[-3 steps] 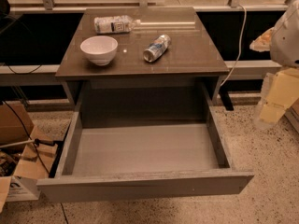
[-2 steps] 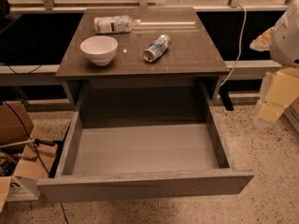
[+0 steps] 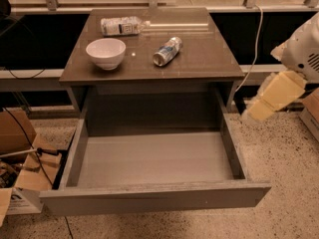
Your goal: Place redbull can into top drawer
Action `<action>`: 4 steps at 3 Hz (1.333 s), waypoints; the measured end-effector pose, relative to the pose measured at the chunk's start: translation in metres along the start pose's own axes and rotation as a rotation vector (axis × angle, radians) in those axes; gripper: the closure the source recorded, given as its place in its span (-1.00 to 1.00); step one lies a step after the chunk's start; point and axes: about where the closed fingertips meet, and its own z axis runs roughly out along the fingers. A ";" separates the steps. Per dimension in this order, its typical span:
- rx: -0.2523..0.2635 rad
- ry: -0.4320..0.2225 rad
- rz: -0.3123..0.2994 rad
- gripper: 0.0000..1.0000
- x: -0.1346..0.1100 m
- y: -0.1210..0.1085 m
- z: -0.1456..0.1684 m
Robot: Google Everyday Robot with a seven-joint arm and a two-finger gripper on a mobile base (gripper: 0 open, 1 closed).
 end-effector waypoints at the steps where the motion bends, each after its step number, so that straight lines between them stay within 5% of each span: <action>1: 0.049 -0.087 0.035 -1.00 -0.033 -0.025 0.033; 2: 0.051 -0.089 0.035 -1.00 -0.034 -0.025 0.032; 4: 0.110 -0.218 0.238 -1.00 -0.084 -0.045 0.085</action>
Offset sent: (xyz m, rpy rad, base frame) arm 0.0340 0.0172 -0.0080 0.0579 -0.0511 -0.0310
